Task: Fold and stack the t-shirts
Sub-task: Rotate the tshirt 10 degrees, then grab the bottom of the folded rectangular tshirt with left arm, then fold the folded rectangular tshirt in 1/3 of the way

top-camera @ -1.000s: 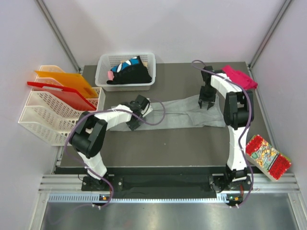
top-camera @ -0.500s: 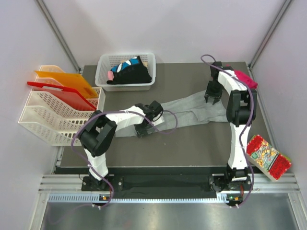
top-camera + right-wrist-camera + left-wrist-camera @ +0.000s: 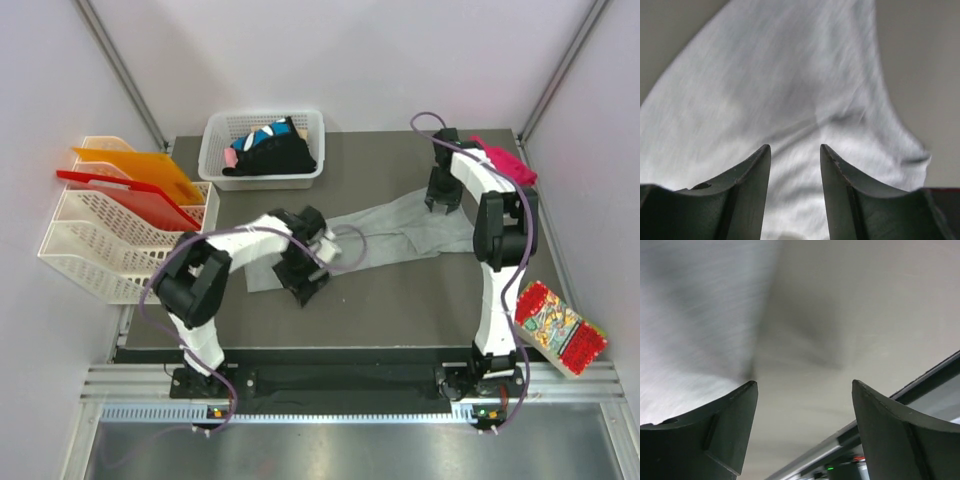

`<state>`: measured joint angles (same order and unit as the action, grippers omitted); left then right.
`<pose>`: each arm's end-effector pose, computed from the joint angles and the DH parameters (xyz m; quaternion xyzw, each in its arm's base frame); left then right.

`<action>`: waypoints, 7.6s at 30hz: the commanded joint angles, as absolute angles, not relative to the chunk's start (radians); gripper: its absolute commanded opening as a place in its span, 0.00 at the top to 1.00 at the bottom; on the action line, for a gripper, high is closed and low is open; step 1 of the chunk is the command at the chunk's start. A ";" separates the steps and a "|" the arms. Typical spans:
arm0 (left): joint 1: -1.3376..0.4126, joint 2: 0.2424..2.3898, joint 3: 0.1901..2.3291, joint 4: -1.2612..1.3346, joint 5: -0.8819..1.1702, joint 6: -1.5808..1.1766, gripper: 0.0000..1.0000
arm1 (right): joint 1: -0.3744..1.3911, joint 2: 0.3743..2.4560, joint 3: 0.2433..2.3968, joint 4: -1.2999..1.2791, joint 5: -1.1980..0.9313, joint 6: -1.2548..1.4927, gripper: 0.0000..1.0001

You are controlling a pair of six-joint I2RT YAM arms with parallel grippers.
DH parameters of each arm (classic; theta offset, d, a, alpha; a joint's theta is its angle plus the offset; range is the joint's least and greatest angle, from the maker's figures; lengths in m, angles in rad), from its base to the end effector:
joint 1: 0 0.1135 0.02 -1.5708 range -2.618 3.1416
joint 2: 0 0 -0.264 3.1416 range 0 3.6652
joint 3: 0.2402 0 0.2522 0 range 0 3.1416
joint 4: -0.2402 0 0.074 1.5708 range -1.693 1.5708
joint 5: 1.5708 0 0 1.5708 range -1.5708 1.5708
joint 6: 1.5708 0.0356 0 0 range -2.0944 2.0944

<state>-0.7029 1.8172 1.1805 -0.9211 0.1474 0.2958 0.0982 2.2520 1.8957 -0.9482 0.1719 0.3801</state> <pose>0.2396 -0.2098 0.1629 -0.4780 -0.8753 0.0734 0.0085 0.4638 0.0396 0.1841 0.1500 0.9761 -0.0513 0.1487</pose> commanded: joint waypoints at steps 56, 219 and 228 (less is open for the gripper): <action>-0.098 1.760 1.045 -0.634 0.143 -0.212 0.19 | 0.337 1.761 1.528 -0.939 0.213 0.353 0.57; -0.084 1.773 1.715 -0.948 0.373 -0.127 0.01 | 0.735 1.966 1.781 -0.937 0.005 0.468 0.58; -0.083 1.756 1.675 -0.945 0.362 -0.117 0.01 | 0.762 2.128 1.910 -0.907 -0.100 0.491 0.58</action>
<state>-0.0921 1.7870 1.6699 -0.9878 0.3424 -0.1192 0.7872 2.1090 1.8362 -0.9100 -0.0708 0.4736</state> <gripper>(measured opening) 0.991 0.421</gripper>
